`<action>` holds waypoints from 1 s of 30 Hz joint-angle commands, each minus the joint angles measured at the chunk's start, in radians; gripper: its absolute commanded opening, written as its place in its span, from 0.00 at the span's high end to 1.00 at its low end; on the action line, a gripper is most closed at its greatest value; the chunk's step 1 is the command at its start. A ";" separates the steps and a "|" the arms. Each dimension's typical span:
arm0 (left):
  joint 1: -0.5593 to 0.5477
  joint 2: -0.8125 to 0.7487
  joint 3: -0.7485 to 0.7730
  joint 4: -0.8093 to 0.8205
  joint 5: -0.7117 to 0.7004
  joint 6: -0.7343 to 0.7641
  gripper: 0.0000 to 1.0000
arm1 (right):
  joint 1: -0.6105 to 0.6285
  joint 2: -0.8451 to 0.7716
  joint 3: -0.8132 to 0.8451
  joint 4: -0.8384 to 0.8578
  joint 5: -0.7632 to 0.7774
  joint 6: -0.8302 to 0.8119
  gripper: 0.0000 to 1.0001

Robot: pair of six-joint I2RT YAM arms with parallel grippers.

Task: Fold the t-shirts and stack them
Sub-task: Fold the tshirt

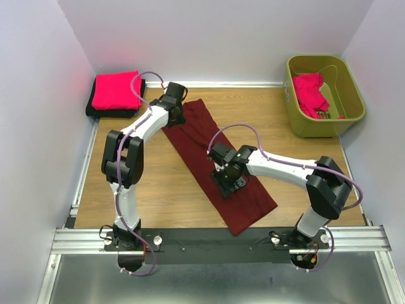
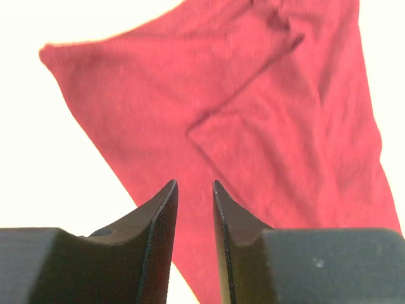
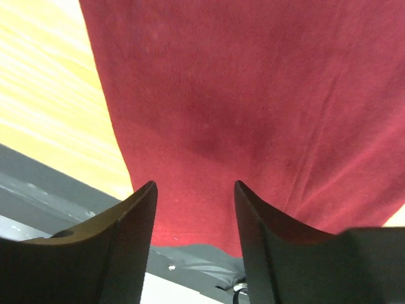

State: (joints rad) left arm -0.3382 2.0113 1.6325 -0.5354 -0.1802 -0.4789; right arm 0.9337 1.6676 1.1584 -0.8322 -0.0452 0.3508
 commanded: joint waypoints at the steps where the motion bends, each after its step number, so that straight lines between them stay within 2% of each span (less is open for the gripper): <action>1: -0.051 -0.029 -0.130 0.020 0.013 -0.064 0.64 | -0.003 0.023 -0.043 0.007 -0.070 -0.024 0.43; 6: -0.079 -0.003 -0.218 0.074 0.048 -0.107 0.65 | -0.004 0.030 -0.100 0.041 -0.110 -0.024 0.46; 12: -0.082 0.079 -0.185 0.094 0.047 -0.099 0.66 | -0.001 0.063 -0.134 0.105 -0.182 -0.006 0.46; 17: -0.082 0.206 -0.027 0.058 0.047 -0.041 0.66 | 0.008 0.148 -0.105 0.205 -0.255 0.031 0.46; 24: -0.082 0.382 0.286 -0.040 0.005 0.040 0.65 | 0.024 0.334 0.099 0.245 -0.274 0.063 0.44; 28: -0.081 0.432 0.479 -0.100 -0.004 0.077 0.62 | 0.024 0.338 0.178 0.237 -0.251 0.071 0.40; 30: -0.079 0.399 0.500 -0.112 -0.034 0.092 0.60 | 0.022 0.302 0.191 0.229 -0.236 0.079 0.37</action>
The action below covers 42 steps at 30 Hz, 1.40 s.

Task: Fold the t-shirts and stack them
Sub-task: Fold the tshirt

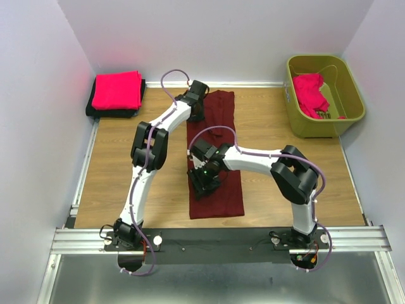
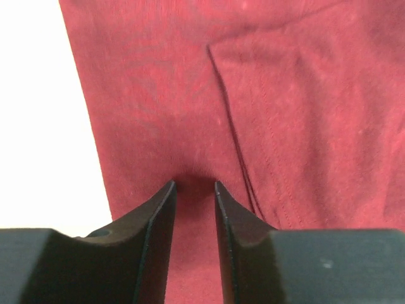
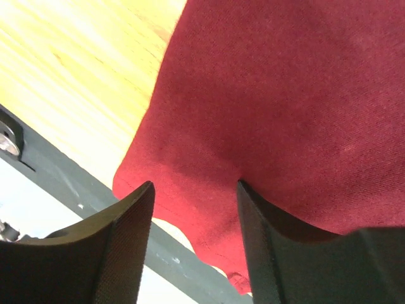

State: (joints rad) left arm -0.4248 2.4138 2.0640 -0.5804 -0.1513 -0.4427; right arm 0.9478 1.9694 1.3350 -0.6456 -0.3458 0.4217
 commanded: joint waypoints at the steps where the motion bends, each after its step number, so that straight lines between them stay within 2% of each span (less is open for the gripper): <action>1: 0.008 -0.028 0.050 -0.061 -0.073 0.068 0.59 | 0.009 -0.019 0.015 0.037 0.086 0.012 0.35; 7: 0.032 -0.312 -0.102 -0.016 -0.158 0.093 0.50 | -0.010 -0.223 -0.032 0.003 0.240 0.092 0.28; 13: 0.041 -0.692 -0.441 0.083 -0.214 0.113 0.44 | -0.069 -0.424 -0.177 -0.012 0.407 0.198 0.16; 14: 0.043 -0.740 -0.541 0.094 -0.223 0.113 0.38 | -0.073 -0.481 -0.197 -0.012 0.424 0.210 0.12; 16: 0.043 -0.875 -0.682 0.119 -0.220 0.114 0.33 | -0.101 -0.526 -0.243 -0.014 0.464 0.249 0.07; 17: 0.044 -0.915 -0.727 0.126 -0.209 0.113 0.23 | -0.109 -0.552 -0.256 -0.014 0.473 0.261 0.04; 19: 0.044 -1.008 -0.844 0.129 -0.148 0.088 0.11 | -0.132 -0.615 -0.292 -0.012 0.498 0.288 0.00; 20: 0.044 -1.031 -0.876 0.126 -0.116 0.078 0.11 | -0.135 -0.630 -0.301 -0.014 0.499 0.295 0.00; 24: 0.014 -1.123 -1.050 0.128 0.111 -0.003 0.14 | -0.138 -0.702 -0.382 -0.017 0.441 0.347 0.00; 29: -0.136 -1.255 -1.272 0.117 0.141 -0.270 0.14 | -0.138 -0.768 -0.541 -0.017 0.297 0.451 0.00; 34: -0.293 -1.341 -1.426 0.085 0.128 -0.442 0.16 | -0.139 -0.828 -0.652 0.004 0.254 0.486 0.19; 37: -0.348 -1.354 -1.461 0.073 0.128 -0.504 0.21 | -0.139 -0.836 -0.704 0.043 0.211 0.502 0.26; 42: -0.433 -1.308 -1.473 0.045 0.116 -0.573 0.25 | -0.139 -0.830 -0.786 0.115 0.177 0.520 0.35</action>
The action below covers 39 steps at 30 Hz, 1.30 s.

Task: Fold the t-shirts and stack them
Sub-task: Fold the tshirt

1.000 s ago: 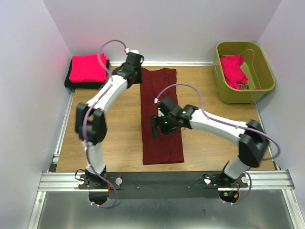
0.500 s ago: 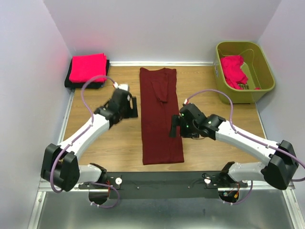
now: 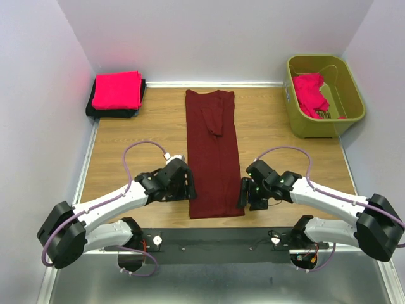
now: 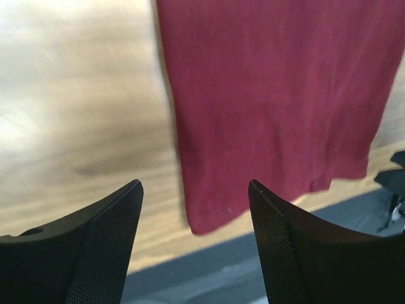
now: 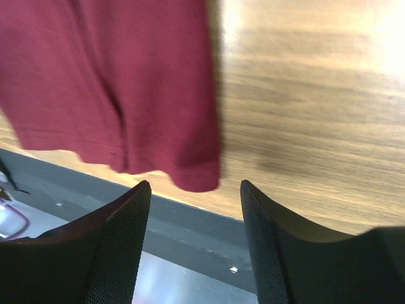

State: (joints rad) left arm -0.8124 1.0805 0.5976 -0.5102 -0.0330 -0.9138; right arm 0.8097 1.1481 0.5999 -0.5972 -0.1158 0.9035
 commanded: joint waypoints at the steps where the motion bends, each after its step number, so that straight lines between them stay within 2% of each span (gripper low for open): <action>1: -0.054 0.035 -0.005 -0.036 -0.007 -0.118 0.26 | 0.000 0.002 -0.067 0.092 -0.062 0.040 0.36; 9: -0.142 0.093 -0.009 -0.045 -0.008 -0.178 0.27 | -0.001 0.061 -0.103 0.162 -0.051 0.023 0.40; 16: -0.179 0.108 -0.030 -0.056 -0.007 -0.217 0.31 | -0.001 0.093 -0.129 0.183 -0.044 0.002 0.51; 19: -0.189 0.128 -0.025 -0.047 -0.004 -0.221 0.33 | 0.000 0.101 -0.138 0.185 -0.042 -0.005 0.60; 23: -0.202 0.170 -0.015 -0.037 -0.001 -0.220 0.36 | 0.000 0.094 -0.147 0.183 -0.038 -0.005 0.90; 25: -0.206 0.180 -0.012 -0.034 0.004 -0.221 0.39 | -0.001 0.091 -0.152 0.183 -0.039 -0.006 0.99; 31: -0.212 0.188 -0.009 -0.044 -0.007 -0.232 0.45 | -0.001 0.078 -0.160 0.185 -0.047 -0.006 0.99; 33: -0.212 0.194 -0.009 -0.042 -0.004 -0.232 0.49 | 0.000 0.076 -0.158 0.183 -0.047 -0.006 1.00; 34: -0.214 0.200 -0.012 -0.042 -0.004 -0.231 0.57 | 0.000 0.078 -0.158 0.182 -0.047 -0.005 0.99; 37: -0.215 0.219 -0.019 -0.042 -0.001 -0.227 0.66 | -0.001 0.076 -0.163 0.181 -0.044 -0.002 0.99; 38: -0.215 0.223 -0.030 -0.042 0.002 -0.229 0.79 | 0.000 0.075 -0.166 0.178 -0.042 0.001 0.99; 39: -0.218 0.226 -0.038 -0.042 0.002 -0.229 0.85 | 0.000 0.070 -0.167 0.177 -0.042 0.003 1.00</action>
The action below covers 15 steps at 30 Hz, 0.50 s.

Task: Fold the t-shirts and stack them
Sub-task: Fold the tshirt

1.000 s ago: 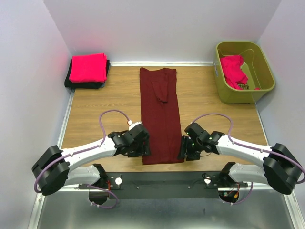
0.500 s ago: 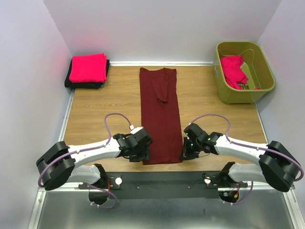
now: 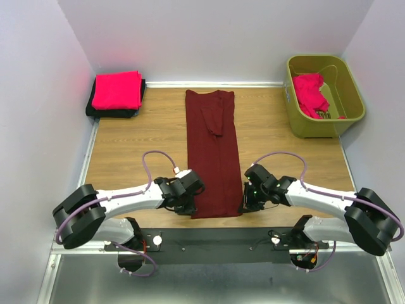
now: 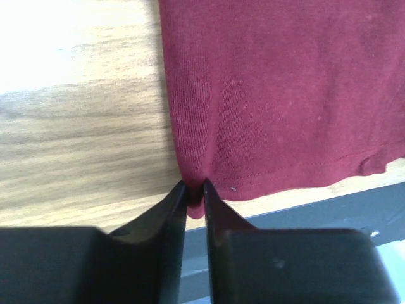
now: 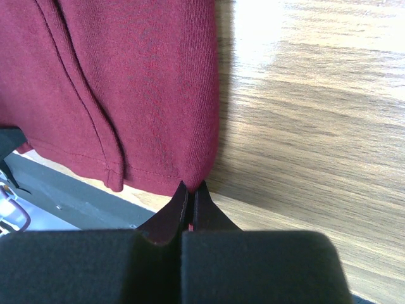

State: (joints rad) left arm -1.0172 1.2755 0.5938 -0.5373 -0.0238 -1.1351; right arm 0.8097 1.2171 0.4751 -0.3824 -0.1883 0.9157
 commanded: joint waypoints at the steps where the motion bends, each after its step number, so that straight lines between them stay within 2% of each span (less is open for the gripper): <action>1: -0.014 0.033 -0.044 -0.021 -0.005 -0.011 0.98 | -0.001 -0.002 -0.046 -0.044 0.032 -0.008 0.99; 9: -0.020 -0.022 -0.083 -0.049 0.019 -0.021 1.00 | 0.000 -0.062 -0.053 -0.133 -0.002 -0.021 0.99; 15: -0.116 -0.090 -0.078 -0.108 0.117 -0.075 1.00 | 0.000 -0.146 -0.041 -0.285 -0.115 -0.038 0.99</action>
State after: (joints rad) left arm -1.0821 1.2171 0.5415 -0.5301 0.0322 -1.1740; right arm 0.8097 1.1263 0.4438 -0.5007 -0.2302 0.9066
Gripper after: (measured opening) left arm 0.010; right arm 0.014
